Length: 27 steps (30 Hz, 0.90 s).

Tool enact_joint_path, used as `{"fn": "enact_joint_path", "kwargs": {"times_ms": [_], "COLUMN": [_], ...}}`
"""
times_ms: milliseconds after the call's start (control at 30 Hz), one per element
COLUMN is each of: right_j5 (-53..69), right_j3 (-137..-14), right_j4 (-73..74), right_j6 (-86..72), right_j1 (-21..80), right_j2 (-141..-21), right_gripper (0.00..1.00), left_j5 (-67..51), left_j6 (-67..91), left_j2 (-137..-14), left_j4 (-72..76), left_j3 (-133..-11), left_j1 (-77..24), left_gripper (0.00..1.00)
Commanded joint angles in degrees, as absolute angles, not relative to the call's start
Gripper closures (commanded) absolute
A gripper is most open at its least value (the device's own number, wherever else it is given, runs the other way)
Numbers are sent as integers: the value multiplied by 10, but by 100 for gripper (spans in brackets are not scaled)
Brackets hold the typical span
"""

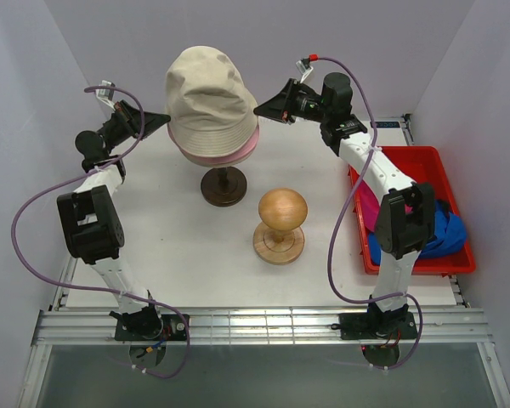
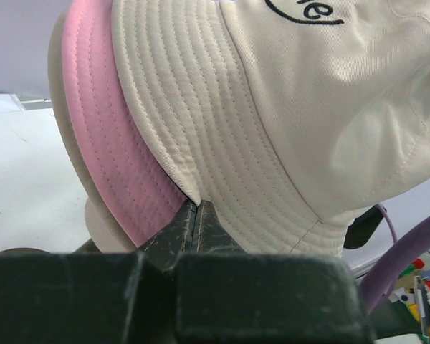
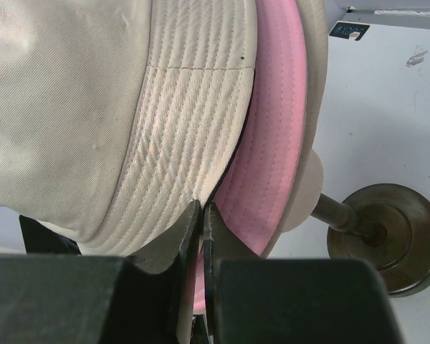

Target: Stack the hats

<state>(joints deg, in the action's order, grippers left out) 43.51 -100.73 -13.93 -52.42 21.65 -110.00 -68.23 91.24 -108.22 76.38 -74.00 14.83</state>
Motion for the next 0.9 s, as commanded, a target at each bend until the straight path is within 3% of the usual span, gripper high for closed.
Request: {"fn": "enact_joint_path", "kwargs": {"times_ms": [0, 467, 867], "right_j5": [431, 417, 412], "right_j3": [-1014, -976, -1009], "right_j4": [-97, -72, -59], "right_j6": [-484, -461, -461], "right_j1": [199, 169, 206], "right_j2": [-1080, -1092, -1092], "right_gripper": [92, 92, 92], "left_j5": [-730, -675, -655], "left_j6": [815, 617, 631], "left_j2": [-1056, -1008, -988], "left_j4": [711, 469, 427], "left_j3": [-728, -679, -680], "left_j1": [153, 157, 153], "left_gripper": [100, 100, 100]}}
